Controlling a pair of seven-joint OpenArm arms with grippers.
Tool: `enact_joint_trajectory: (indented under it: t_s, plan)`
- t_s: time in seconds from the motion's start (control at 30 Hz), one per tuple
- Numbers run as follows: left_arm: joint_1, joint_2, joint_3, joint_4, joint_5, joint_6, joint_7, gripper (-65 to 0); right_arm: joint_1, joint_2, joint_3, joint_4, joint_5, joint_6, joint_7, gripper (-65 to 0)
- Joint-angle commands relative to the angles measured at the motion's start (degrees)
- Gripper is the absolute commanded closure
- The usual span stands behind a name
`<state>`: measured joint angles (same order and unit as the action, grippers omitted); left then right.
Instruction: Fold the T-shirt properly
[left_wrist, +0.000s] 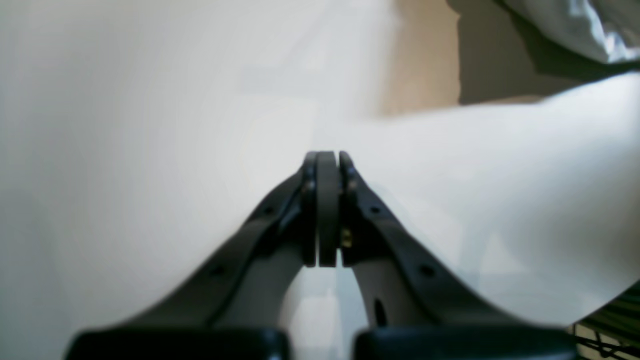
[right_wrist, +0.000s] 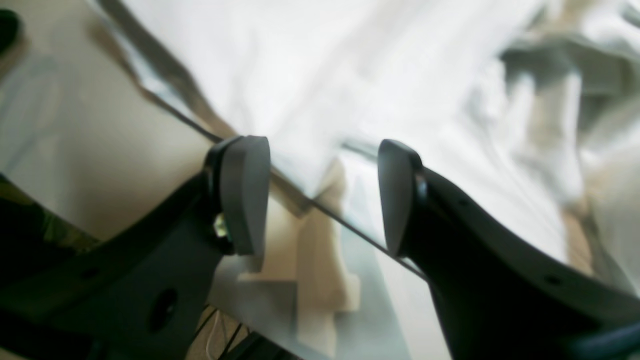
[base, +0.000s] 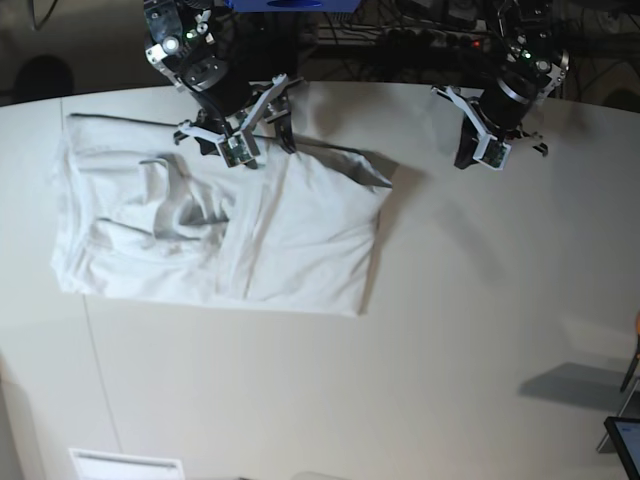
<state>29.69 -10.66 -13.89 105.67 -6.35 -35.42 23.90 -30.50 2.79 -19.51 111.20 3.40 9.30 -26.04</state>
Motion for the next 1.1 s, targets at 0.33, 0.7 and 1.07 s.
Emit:
enact_joint_trajectory:
  t_s: [0.33, 0.7, 1.07]
  plan:
    - [0.1, -0.6, -2.3, -0.4, -0.7, 0.3, -1.6, 0.0, 3.3, 0.0, -4.4, -3.6, 0.2, -0.2, 1.3, -25.8]
    - [-0.1, -0.7, -7.3, -0.5, -0.7, 0.2, -1.5, 0.0, 3.6, 1.5, -2.7, -3.9, 0.0, -0.2, 0.7, -2.2]
    - [-0.2, -0.7, -7.2, -0.5, -0.6, 0.2, -1.4, 0.0, 5.2, 5.7, 0.5, -3.9, 0.1, 0.0, -1.5, -2.2]
